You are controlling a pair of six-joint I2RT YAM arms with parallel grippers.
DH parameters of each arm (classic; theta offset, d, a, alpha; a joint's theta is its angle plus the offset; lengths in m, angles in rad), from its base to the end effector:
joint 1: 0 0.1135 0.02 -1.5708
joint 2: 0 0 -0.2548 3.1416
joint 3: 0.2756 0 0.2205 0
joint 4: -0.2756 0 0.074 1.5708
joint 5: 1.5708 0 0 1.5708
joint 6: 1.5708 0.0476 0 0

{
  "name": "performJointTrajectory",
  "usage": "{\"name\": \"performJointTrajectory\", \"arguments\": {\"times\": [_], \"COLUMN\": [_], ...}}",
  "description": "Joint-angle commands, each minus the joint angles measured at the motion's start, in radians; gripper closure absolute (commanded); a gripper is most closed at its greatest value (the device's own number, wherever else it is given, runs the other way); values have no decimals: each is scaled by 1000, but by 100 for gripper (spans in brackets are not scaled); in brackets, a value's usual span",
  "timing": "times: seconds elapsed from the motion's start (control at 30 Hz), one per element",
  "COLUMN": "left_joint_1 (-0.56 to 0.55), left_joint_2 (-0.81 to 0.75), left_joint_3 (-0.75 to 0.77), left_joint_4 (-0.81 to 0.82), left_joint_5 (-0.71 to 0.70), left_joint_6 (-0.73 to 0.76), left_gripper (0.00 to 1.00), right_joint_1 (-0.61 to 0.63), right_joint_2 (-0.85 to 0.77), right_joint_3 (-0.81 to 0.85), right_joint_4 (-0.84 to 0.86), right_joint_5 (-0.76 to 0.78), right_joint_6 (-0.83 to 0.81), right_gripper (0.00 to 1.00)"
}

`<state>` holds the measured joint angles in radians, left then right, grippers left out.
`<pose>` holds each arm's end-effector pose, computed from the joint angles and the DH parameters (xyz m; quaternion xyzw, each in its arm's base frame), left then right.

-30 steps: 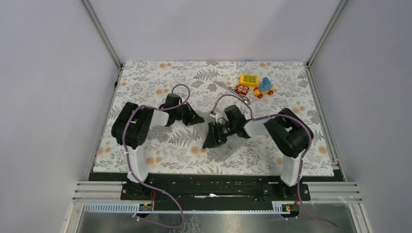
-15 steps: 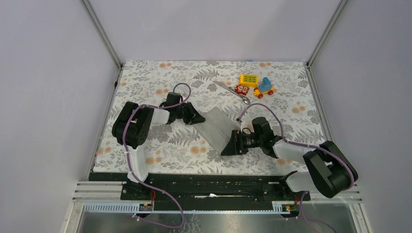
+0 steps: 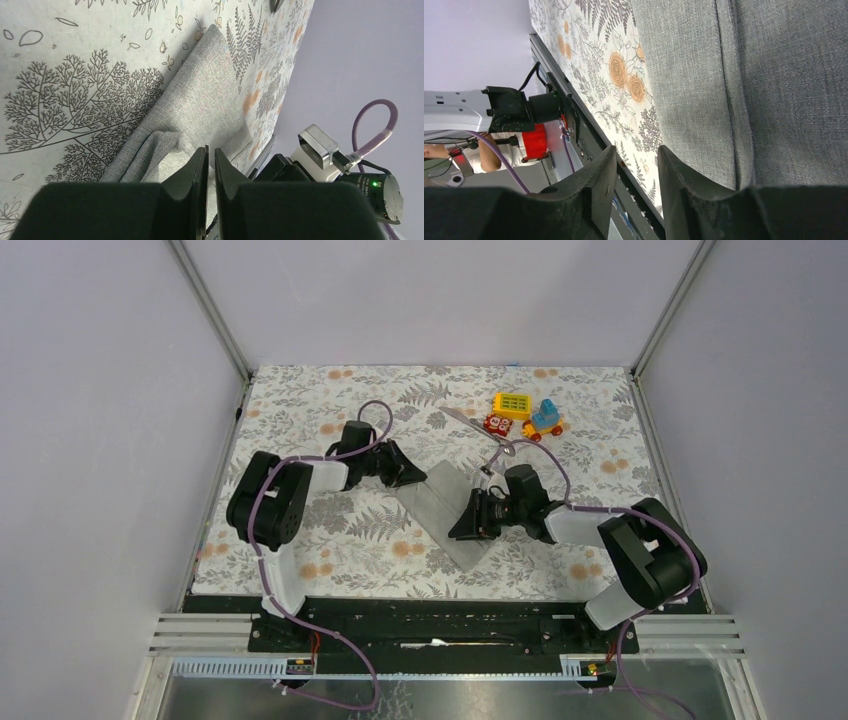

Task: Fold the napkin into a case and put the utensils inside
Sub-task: Rotate the 2/3-rectangle-folded napkin at the center of the board.

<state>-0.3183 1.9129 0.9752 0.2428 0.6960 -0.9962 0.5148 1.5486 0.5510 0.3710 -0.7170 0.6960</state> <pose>0.3364 -0.1430 0.1472 -0.1467 0.8510 -0.4881 0.1269 0.2186 0.1596 0.1581 -0.0834 0.8450 0.4993 0.1723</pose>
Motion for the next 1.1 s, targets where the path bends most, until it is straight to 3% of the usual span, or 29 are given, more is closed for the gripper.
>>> {"name": "performJointTrajectory", "arguments": {"times": [0.0, 0.23, 0.43, 0.57, 0.8, 0.9, 1.07], "left_joint_1": [-4, 3, 12, 0, -7, -7, -7], "left_joint_2": [27, 139, 214, 138, -67, -145, -256], "left_joint_3": [3, 54, 120, 114, 122, 121, 116], "left_joint_4": [78, 113, 64, 20, -141, -204, -362], "left_joint_5": [34, 21, 10, 14, 6, 7, 8], "left_joint_6": [-15, -15, 15, 41, 121, 168, 276], "left_gripper": [87, 91, 92, 84, 62, 53, 48], "right_joint_1": [-3, -24, -65, -41, -39, -42, -31], "right_joint_2": [-3, -43, -68, -69, -154, -94, -28], "right_joint_3": [30, -26, -21, 65, 165, 196, 161], "right_joint_4": [65, 21, -119, -334, -455, -473, -413], "right_joint_5": [-9, 36, 127, 266, 279, 289, 312], "right_joint_6": [31, -3, -116, -236, -268, -290, -272], "right_gripper": [58, 59, 58, 56, 41, 47, 59]}}
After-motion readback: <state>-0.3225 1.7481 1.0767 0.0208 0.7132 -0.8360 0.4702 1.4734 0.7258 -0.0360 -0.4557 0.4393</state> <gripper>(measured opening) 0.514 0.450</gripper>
